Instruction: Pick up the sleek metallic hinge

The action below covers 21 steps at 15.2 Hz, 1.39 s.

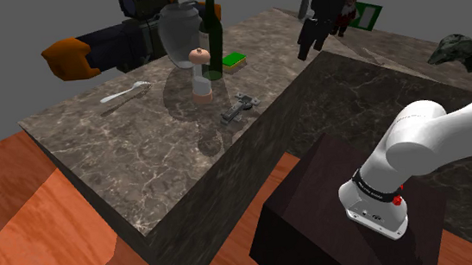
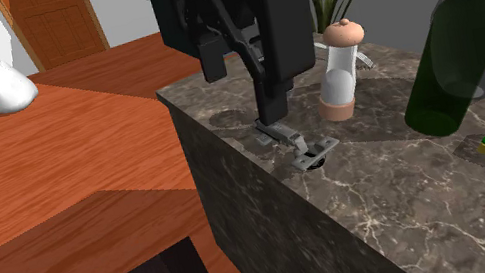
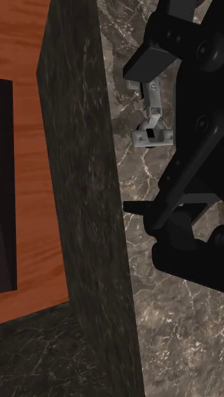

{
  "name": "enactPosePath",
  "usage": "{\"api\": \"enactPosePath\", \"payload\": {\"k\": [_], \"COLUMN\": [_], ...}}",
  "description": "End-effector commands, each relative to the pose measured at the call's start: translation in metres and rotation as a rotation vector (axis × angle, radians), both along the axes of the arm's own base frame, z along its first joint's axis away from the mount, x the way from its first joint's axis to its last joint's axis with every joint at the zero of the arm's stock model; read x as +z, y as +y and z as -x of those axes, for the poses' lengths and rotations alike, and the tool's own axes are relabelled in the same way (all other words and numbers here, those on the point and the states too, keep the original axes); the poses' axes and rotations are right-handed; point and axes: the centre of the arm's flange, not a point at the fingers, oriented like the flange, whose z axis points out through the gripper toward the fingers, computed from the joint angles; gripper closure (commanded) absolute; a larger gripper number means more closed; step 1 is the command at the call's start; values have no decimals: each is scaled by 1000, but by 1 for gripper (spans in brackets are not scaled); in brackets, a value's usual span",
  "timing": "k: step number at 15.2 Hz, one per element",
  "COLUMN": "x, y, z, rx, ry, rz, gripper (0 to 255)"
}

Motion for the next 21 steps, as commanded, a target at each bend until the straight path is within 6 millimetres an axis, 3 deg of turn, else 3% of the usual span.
{"api": "enactPosePath", "payload": {"k": [1,21], "x": [0,-157], "y": [0,134], "z": [0,-163], "rx": [0,98], "ry": [0,53], "rz": [0,-83], "gripper": [0,0]}}
